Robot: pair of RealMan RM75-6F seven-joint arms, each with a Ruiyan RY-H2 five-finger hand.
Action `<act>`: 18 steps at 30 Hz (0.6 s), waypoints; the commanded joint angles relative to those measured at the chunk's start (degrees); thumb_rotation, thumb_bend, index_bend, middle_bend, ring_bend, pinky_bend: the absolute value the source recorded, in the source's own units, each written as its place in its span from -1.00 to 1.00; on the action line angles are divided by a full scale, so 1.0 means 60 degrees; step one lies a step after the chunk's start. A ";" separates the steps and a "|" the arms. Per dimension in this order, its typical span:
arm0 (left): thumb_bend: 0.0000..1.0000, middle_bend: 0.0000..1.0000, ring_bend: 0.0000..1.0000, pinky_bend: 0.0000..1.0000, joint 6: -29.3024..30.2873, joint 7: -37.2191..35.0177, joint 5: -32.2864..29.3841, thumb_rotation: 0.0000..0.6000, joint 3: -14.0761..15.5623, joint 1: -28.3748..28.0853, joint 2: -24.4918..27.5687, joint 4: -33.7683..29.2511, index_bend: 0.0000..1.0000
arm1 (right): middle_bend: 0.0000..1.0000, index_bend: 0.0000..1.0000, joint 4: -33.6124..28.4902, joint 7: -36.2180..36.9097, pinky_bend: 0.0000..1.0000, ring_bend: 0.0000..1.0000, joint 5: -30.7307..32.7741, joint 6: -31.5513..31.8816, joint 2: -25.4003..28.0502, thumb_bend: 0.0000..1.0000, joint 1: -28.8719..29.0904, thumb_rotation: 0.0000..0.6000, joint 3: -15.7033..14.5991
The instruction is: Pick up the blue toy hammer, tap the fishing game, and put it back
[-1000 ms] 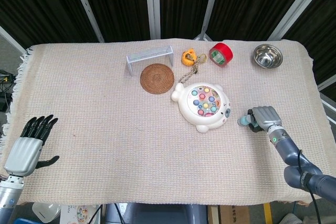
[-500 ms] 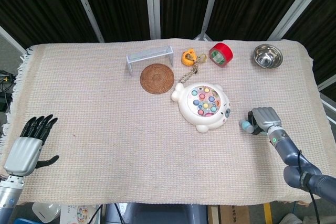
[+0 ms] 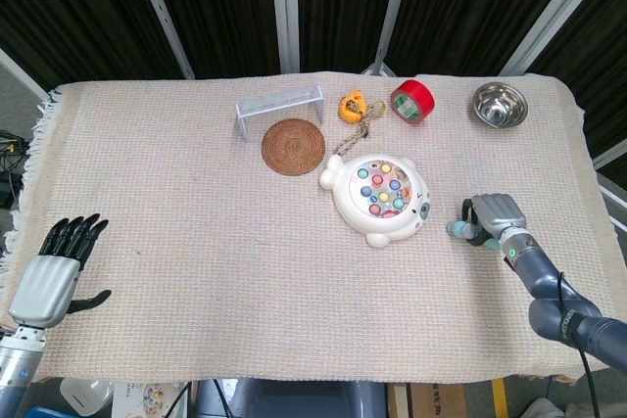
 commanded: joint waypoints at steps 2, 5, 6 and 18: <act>-0.93 -1.00 -1.00 -1.00 -0.0013 -0.0006 -0.0024 1.00 0.0000 0.0002 -0.0010 0.0028 -1.00 | -0.04 -0.09 0.0021 -0.0211 -0.51 -0.38 0.0263 -0.0117 0.0016 -0.47 0.0102 1.00 -0.0063; -0.93 -1.00 -1.00 -1.00 -0.0011 -0.0024 -0.0021 1.00 0.0002 0.0003 -0.0017 0.0041 -1.00 | -0.05 -0.11 0.0062 -0.0299 -0.52 -0.39 0.0425 -0.0144 -0.0006 -0.47 0.0151 1.00 -0.0076; -0.93 -1.00 -1.00 -1.00 -0.0010 -0.0024 -0.0022 1.00 0.0001 0.0004 -0.0017 0.0042 -1.00 | -0.05 -0.11 0.0070 -0.0321 -0.52 -0.39 0.0454 -0.0160 -0.0005 -0.47 0.0164 1.00 -0.0084; -0.93 -1.00 -1.00 -1.00 -0.0010 -0.0092 -0.0034 1.00 0.0012 0.0020 -0.0031 0.0105 -1.00 | -0.05 -0.12 0.0203 -0.0641 -0.52 -0.39 0.0986 -0.0295 -0.0053 -0.47 0.0405 1.00 -0.0173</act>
